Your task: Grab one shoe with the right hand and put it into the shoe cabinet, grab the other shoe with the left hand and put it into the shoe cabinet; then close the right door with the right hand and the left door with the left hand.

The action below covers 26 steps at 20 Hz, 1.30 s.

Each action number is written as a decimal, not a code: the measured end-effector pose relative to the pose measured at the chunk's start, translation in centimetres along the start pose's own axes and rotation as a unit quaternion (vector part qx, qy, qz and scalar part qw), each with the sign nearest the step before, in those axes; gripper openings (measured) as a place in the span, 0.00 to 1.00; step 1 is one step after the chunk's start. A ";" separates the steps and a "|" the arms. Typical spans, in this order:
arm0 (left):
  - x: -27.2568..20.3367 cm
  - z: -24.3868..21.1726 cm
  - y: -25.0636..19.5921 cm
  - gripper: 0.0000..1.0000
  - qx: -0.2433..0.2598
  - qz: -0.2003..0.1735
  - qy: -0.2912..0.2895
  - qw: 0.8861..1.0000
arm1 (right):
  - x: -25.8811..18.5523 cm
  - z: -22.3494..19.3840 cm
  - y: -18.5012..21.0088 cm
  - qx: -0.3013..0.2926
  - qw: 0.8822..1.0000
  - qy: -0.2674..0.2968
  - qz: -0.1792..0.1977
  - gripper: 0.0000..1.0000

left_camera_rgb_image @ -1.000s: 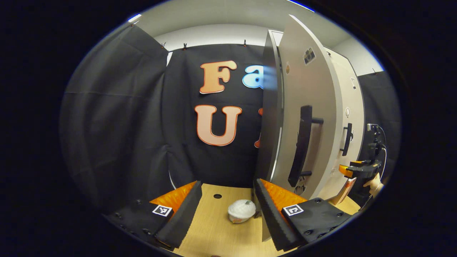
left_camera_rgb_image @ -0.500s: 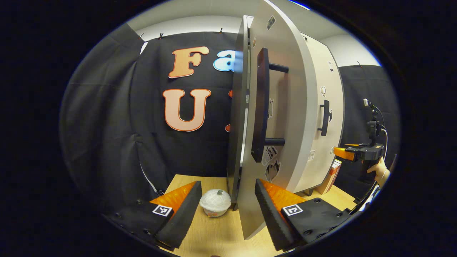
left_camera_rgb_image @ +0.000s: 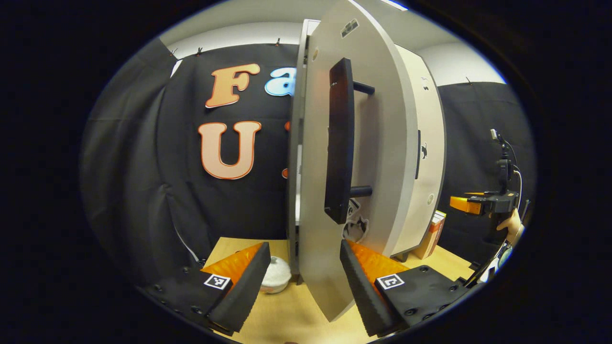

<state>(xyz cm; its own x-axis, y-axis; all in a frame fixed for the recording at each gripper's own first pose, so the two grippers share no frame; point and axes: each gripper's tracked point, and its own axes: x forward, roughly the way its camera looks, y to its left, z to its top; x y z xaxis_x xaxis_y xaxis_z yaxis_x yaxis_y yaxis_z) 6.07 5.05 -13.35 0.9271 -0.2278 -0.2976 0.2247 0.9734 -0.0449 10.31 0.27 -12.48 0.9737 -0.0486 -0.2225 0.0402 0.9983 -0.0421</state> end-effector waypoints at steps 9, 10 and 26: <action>6.1 -0.1 -6.0 0.96 -0.029 -0.030 -0.014 0.999 | -3.1 0.3 -6.6 0.011 0.999 -0.005 -0.040 0.93; 7.0 -0.1 -6.9 0.94 -0.035 -0.039 -0.011 0.999 | -3.3 0.3 -7.3 0.014 0.999 -0.006 -0.046 0.93; 14.3 -0.8 -8.5 0.97 0.010 -0.014 -0.008 1.000 | -6.0 -0.2 -14.2 0.034 0.994 -0.014 -0.104 0.93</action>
<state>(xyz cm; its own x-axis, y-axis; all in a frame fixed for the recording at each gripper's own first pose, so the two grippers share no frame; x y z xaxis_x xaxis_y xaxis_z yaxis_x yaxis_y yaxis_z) 17.24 -6.43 -18.00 0.9252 -0.2556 -0.2805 0.2563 0.9660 -0.0349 3.83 -13.64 -10.72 0.9487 -0.2533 -0.1894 0.2544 0.9669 -0.0187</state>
